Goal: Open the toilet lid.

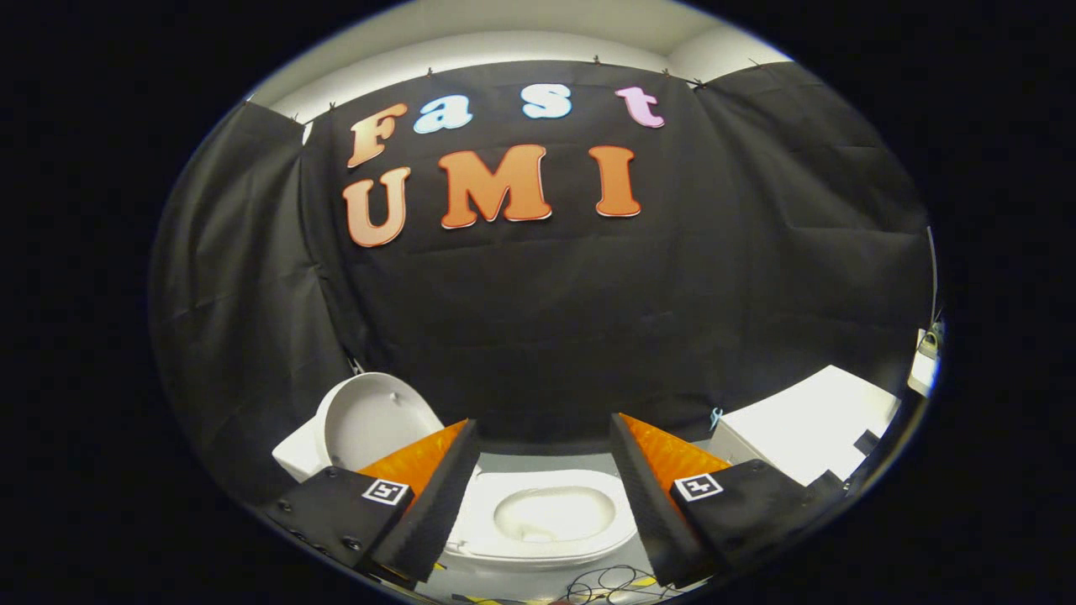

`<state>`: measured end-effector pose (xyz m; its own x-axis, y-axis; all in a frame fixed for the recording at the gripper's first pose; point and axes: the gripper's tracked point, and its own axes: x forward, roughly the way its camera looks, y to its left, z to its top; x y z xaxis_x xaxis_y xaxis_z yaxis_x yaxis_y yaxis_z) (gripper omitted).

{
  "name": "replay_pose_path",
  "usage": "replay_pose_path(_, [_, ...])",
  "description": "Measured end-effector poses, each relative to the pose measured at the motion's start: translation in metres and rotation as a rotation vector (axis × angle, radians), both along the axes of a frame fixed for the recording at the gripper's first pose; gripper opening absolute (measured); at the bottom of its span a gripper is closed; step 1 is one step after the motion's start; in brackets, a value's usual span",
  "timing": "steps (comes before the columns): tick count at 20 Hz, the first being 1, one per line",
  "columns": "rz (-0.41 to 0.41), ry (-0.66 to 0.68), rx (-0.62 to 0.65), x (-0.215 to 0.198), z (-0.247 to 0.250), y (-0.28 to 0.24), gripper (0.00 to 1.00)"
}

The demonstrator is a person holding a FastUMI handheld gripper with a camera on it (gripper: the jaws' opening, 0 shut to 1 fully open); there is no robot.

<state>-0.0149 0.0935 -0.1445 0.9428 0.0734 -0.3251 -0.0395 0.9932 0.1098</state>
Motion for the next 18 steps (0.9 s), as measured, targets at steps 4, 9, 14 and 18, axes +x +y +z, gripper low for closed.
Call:
replay_pose_path(4, [-0.047, -0.029, -0.004, 0.009, 0.017, -0.05, 1.0])
replay_pose_path(9, [-0.072, -0.071, -0.023, 0.008, 0.031, -0.082, 0.99])
replay_pose_path(14, [-0.084, -0.116, -0.055, 0.005, 0.045, -0.094, 0.99])
replay_pose_path(18, [-0.083, -0.133, -0.06, 0.005, 0.053, -0.094, 0.98])
